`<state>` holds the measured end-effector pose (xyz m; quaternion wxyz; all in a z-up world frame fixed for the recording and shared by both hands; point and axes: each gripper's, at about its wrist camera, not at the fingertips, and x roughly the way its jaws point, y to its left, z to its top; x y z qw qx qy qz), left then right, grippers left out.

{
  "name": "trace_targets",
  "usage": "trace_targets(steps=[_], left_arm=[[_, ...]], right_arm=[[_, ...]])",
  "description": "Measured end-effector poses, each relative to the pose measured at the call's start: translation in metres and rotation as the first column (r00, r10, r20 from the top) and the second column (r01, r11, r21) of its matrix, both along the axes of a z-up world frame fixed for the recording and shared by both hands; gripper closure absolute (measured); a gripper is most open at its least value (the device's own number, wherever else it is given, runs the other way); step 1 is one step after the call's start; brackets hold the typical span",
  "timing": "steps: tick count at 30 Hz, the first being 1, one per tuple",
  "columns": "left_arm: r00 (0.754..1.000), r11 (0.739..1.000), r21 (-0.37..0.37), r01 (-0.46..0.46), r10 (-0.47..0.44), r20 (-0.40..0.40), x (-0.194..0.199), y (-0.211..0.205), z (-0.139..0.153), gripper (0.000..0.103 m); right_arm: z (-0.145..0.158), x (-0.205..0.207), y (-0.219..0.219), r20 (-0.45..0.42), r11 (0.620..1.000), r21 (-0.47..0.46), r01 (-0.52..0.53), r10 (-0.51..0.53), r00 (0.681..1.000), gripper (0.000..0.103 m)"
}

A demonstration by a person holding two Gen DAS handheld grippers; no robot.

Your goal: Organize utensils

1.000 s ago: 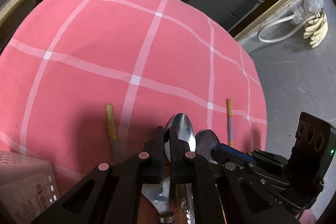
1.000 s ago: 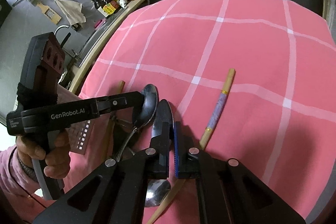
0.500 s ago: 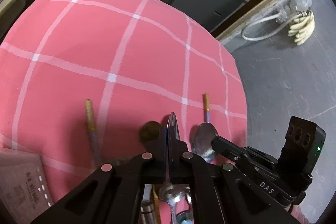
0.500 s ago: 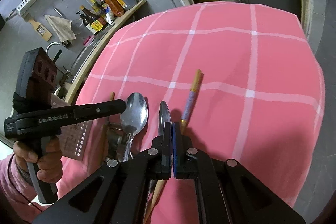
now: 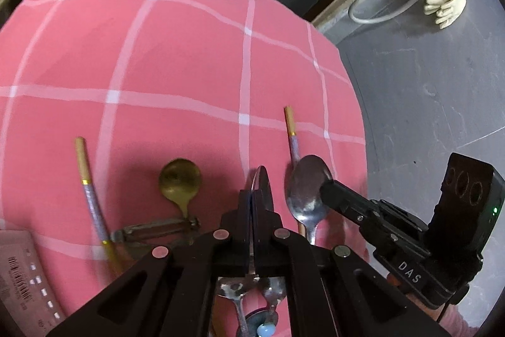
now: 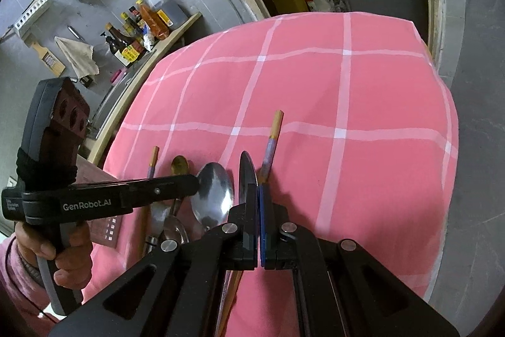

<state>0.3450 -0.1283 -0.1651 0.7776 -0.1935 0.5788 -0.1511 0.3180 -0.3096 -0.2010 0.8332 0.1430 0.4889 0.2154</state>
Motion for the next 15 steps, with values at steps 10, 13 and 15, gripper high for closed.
trace_targets(steps=[10, 13, 15], left_arm=[[0.999, 1.000, -0.003, 0.028, -0.028, 0.022, -0.004, 0.001, -0.002, 0.102], [0.997, 0.998, 0.026, 0.060, -0.061, 0.057, -0.009, -0.005, 0.008, 0.102], [0.995, 0.996, 0.059, 0.067, -0.071, 0.074, -0.011, -0.010, 0.012, 0.102]], right_arm=[[0.007, -0.001, -0.004, 0.021, 0.999, -0.026, 0.023, -0.022, 1.000, 0.102], [0.011, -0.004, -0.009, 0.031, 0.999, -0.027, 0.039, -0.038, 0.999, 0.102], [0.013, -0.006, -0.011, 0.039, 0.998, -0.030, 0.048, -0.047, 0.998, 0.102]])
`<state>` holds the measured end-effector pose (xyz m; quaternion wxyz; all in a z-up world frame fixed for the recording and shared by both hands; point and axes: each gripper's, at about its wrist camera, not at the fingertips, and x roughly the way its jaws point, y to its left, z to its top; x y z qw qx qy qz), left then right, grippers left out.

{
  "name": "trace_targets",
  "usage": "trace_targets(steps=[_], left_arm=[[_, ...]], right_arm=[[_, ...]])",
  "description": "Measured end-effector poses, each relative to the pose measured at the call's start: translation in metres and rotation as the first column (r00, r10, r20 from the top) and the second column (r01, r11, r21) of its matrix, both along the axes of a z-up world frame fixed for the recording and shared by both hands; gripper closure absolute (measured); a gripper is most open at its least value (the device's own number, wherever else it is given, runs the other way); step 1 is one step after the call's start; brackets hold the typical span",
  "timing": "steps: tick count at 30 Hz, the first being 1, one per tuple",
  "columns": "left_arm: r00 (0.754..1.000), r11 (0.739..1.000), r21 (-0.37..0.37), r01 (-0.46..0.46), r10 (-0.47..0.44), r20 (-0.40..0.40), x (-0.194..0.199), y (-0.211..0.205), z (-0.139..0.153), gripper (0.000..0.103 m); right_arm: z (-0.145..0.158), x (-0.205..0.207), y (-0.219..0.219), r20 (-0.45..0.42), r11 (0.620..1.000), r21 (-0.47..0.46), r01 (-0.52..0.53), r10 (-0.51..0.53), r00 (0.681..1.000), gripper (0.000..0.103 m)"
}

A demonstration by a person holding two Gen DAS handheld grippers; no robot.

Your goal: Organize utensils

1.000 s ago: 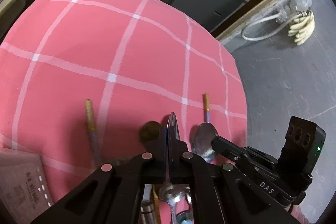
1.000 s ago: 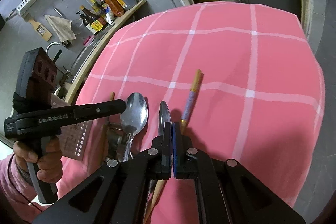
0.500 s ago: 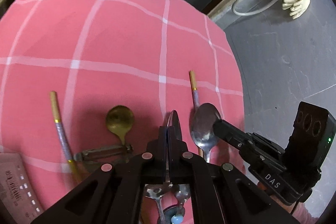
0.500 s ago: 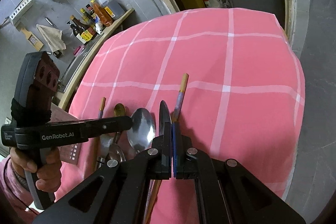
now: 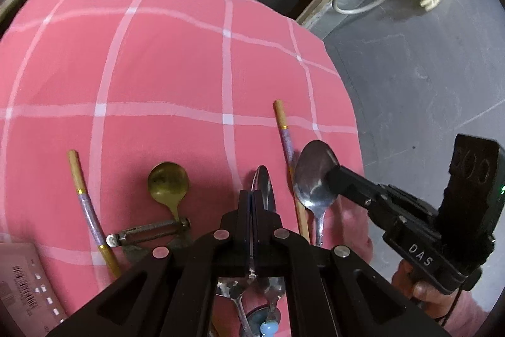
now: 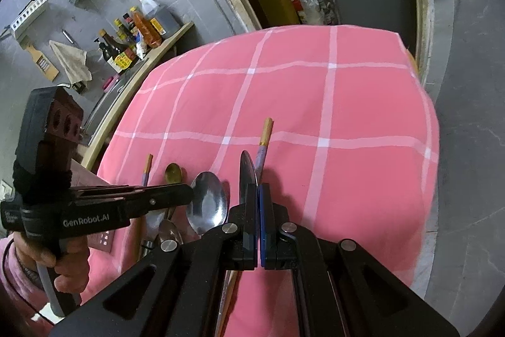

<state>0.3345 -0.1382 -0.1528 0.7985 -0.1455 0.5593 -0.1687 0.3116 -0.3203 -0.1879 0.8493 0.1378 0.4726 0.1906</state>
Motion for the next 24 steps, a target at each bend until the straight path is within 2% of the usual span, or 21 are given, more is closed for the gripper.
trace_targets(steps=[7, 9, 13, 20, 24], left_arm=[[0.995, 0.998, 0.050, -0.041, 0.037, 0.094, -0.016, 0.005, 0.028, 0.102], [0.988, 0.994, 0.082, -0.066, 0.054, 0.148, -0.022, 0.003, 0.043, 0.102], [0.966, 0.988, 0.097, -0.123, 0.097, 0.238, -0.030, 0.012, 0.069, 0.102], [0.900, 0.970, 0.110, -0.218, 0.156, 0.407, -0.040, 0.029, 0.124, 0.102], [0.853, 0.960, 0.104, -0.259, 0.177, 0.491, -0.048, 0.046, 0.163, 0.102]], right_arm=[[0.019, -0.012, -0.006, 0.062, 0.999, -0.016, 0.039, -0.038, 0.997, 0.102], [0.029, -0.016, -0.007, 0.095, 0.998, -0.020, 0.053, -0.051, 0.994, 0.102], [0.054, -0.022, -0.009, 0.171, 0.995, -0.025, 0.092, -0.086, 0.982, 0.102], [0.116, -0.036, -0.003, 0.345, 0.987, -0.036, 0.158, -0.136, 0.929, 0.102], [0.163, -0.044, 0.012, 0.457, 0.984, 0.002, 0.177, -0.158, 0.875, 0.102]])
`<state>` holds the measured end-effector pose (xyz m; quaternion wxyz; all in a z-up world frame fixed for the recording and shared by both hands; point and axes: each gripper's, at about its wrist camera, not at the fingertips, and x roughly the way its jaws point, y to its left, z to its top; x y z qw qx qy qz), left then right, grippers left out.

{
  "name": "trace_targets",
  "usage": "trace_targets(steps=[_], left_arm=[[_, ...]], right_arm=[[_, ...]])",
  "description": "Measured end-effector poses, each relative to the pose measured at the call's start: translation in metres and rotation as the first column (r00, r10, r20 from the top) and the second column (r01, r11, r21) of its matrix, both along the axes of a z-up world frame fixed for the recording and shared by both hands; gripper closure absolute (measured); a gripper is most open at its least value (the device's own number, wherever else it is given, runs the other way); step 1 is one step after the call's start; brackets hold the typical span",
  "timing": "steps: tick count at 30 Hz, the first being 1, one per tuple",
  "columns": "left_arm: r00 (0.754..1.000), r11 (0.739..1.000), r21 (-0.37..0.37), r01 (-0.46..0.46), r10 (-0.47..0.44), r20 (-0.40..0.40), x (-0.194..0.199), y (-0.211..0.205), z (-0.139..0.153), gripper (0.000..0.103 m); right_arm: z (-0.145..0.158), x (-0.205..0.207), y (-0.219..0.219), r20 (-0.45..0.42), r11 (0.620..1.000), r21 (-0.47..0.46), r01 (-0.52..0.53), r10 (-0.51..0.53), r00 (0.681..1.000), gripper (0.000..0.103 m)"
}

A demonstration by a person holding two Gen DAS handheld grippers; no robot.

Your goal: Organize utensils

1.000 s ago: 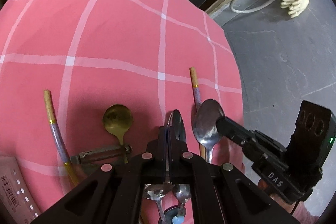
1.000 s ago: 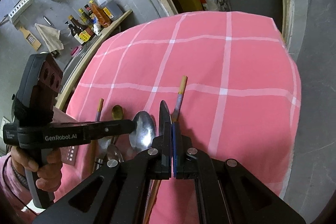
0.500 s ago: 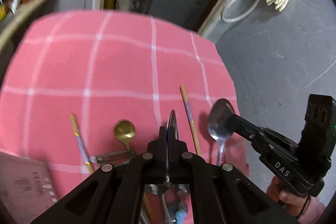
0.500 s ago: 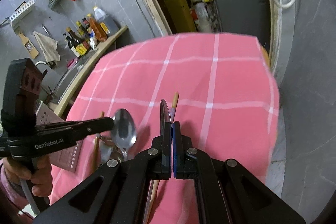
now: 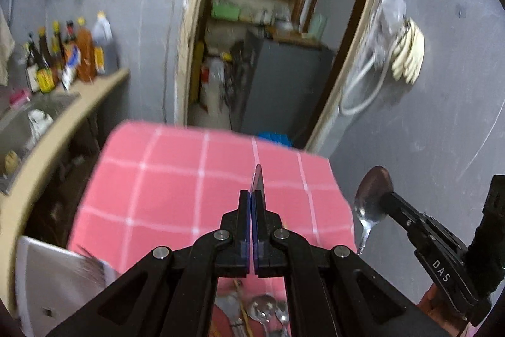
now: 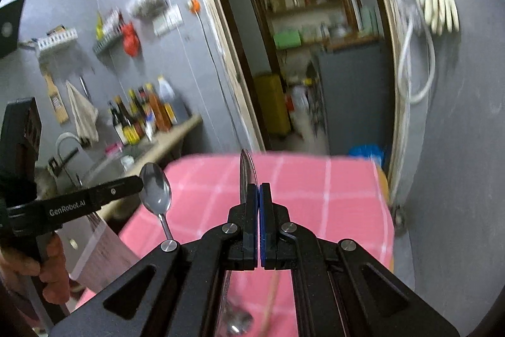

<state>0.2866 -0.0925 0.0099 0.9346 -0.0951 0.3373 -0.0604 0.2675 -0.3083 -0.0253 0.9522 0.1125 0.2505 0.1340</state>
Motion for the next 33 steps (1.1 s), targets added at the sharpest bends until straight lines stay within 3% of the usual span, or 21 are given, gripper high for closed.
trace_targets(steps=[7, 14, 19, 25, 28, 33], left_arm=[[0.988, 0.996, 0.028, -0.082, 0.077, 0.133, -0.030, 0.052, 0.062, 0.102], [0.960, 0.978, 0.079, -0.194, 0.172, 0.221, -0.075, 0.120, 0.097, 0.102], [0.949, 0.962, 0.115, -0.248, 0.217, 0.231, -0.101, 0.147, 0.079, 0.102], [0.958, 0.965, 0.150, -0.214, 0.178, 0.223, -0.112, 0.145, 0.039, 0.102], [0.971, 0.971, 0.160, -0.178, 0.147, 0.186, -0.111, 0.142, 0.024, 0.102], [0.989, 0.987, 0.100, -0.124, 0.115, 0.091, -0.106, 0.146, 0.005, 0.101]], right_arm=[[0.059, -0.008, 0.053, 0.156, 0.997, 0.067, -0.050, 0.039, 0.987, 0.102], [0.075, -0.027, 0.132, 0.242, 0.983, 0.095, -0.155, 0.128, 0.962, 0.102], [0.051, -0.042, 0.181, 0.232, 0.979, 0.036, -0.201, 0.187, 0.955, 0.102], [0.013, -0.049, 0.206, 0.148, 0.974, -0.024, -0.226, 0.227, 0.963, 0.102], [-0.001, -0.051, 0.204, 0.101, 0.973, -0.036, -0.230, 0.233, 0.967, 0.101], [-0.015, -0.052, 0.201, 0.032, 0.966, -0.030, -0.258, 0.258, 0.966, 0.101]])
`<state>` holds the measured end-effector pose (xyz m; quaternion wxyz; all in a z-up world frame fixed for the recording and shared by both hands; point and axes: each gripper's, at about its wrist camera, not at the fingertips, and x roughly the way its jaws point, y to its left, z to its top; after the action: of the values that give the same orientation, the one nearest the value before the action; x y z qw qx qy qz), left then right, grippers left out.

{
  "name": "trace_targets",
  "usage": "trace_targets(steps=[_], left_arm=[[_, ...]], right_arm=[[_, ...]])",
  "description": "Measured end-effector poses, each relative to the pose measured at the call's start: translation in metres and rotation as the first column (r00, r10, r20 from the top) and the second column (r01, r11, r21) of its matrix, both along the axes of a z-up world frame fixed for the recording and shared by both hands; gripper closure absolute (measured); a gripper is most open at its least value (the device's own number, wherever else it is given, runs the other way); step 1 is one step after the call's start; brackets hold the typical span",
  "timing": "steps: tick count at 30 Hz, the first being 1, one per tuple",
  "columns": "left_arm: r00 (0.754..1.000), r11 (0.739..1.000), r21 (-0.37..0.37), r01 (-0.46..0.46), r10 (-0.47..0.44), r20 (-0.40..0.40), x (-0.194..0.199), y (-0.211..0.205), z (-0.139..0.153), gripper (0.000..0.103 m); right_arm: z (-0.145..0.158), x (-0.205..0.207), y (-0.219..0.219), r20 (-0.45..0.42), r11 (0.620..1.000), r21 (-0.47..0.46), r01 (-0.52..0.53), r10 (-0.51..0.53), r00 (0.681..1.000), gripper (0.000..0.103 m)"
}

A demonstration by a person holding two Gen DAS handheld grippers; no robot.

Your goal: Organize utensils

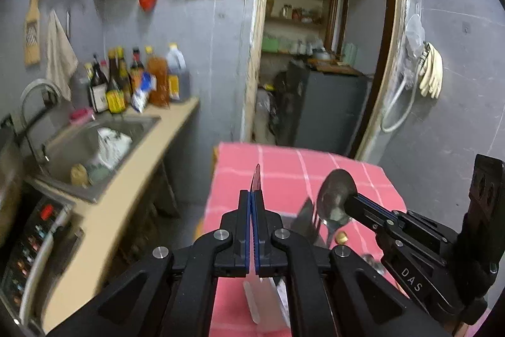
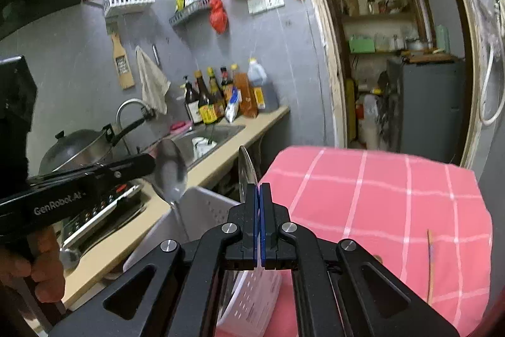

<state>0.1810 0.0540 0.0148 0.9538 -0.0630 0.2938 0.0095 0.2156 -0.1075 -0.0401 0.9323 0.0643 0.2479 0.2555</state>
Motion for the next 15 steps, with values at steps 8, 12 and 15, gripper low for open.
trace_targets(steps=[8, 12, 15], left_arm=[[0.996, 0.993, -0.104, 0.055, -0.062, -0.061, 0.001, 0.003, -0.012, 0.100], [0.995, 0.988, -0.141, 0.055, -0.066, -0.076, -0.001, 0.006, -0.014, 0.100], [0.995, 0.986, -0.157, 0.051, -0.065, -0.080, -0.003, 0.005, -0.013, 0.100]], right_arm=[[-0.007, -0.001, 0.002, -0.089, 0.998, -0.020, -0.064, 0.062, 0.994, 0.099], [-0.005, -0.003, -0.005, -0.108, 0.997, -0.024, -0.071, 0.068, 0.992, 0.098], [0.001, -0.003, -0.012, -0.110, 0.997, -0.023, -0.075, 0.072, 0.991, 0.098]])
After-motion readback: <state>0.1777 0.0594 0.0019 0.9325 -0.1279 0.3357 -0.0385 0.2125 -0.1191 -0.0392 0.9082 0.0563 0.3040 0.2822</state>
